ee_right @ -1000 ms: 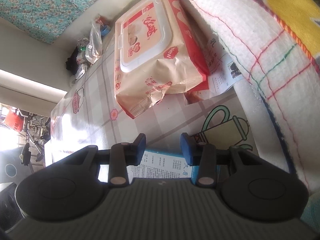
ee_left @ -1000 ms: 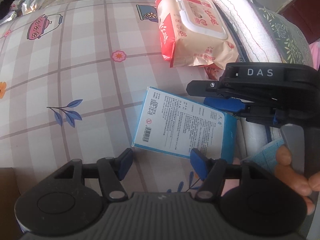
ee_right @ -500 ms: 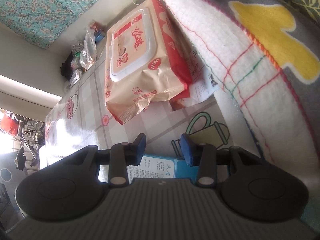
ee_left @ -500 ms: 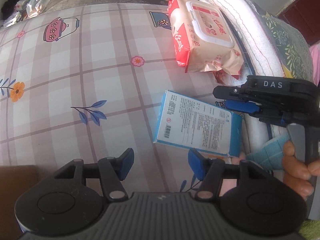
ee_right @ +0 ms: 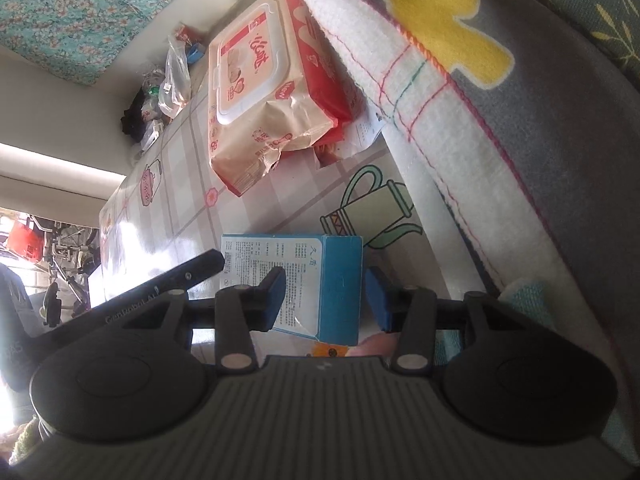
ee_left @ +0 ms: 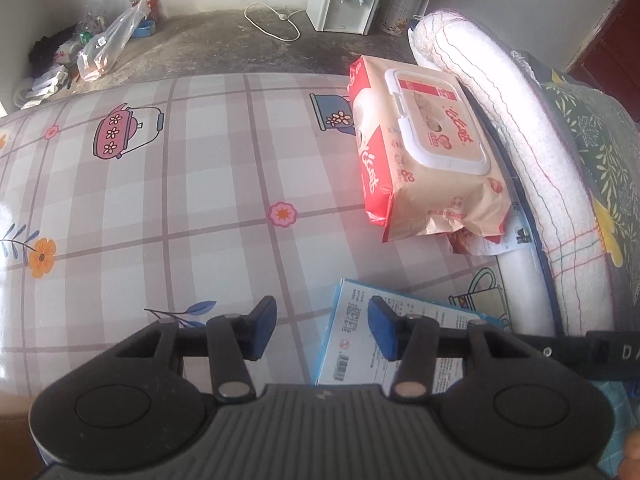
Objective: Organize soft objects
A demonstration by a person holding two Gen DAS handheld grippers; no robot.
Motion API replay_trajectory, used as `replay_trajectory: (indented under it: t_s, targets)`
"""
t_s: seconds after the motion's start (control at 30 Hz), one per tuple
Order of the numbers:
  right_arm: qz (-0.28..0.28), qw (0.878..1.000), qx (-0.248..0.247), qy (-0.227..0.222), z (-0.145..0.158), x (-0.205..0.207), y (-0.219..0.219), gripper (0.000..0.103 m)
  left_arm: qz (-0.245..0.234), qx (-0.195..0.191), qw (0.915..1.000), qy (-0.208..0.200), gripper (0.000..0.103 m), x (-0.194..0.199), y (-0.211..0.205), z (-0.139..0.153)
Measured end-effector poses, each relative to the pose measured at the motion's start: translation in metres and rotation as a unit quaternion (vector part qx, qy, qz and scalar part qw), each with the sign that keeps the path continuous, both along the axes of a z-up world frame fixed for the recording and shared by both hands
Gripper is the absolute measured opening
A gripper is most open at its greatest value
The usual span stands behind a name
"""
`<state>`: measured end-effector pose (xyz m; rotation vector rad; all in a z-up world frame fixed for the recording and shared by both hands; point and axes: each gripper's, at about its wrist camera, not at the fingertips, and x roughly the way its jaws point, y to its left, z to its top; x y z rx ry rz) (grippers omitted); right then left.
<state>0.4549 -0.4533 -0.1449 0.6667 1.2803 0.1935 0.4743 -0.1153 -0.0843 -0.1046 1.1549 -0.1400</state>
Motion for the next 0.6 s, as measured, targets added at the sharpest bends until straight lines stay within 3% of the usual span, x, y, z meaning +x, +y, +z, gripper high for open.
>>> replay_trajectory:
  t_s: [0.1, 0.37, 0.43, 0.5, 0.6]
  targets:
    - [0.006, 1.0, 0.011, 0.012, -0.008, 0.001, 0.007, 0.044, 0.005, 0.024, 0.9995, -0.019, 0.051, 0.011, -0.007, -0.004]
    - [0.036, 0.999, -0.002, 0.003, -0.011, -0.003, 0.014, 0.043, -0.013, 0.059, 0.9979, -0.023, 0.051, 0.027, -0.023, -0.019]
    - [0.046, 0.999, -0.011, -0.006, -0.011, -0.003, 0.017, 0.037, -0.011, 0.064, 0.9978, -0.01, 0.05, 0.028, -0.022, -0.024]
    - [0.052, 0.998, -0.023, -0.016, -0.012, -0.001, 0.023, 0.023, -0.012, 0.073, 0.9972, -0.013, 0.048, 0.026, -0.021, -0.025]
    - [0.06, 0.997, -0.025, -0.031, -0.013, 0.006, 0.032, 0.02, -0.022, 0.092, 0.9956, -0.005, 0.048, 0.021, -0.017, -0.025]
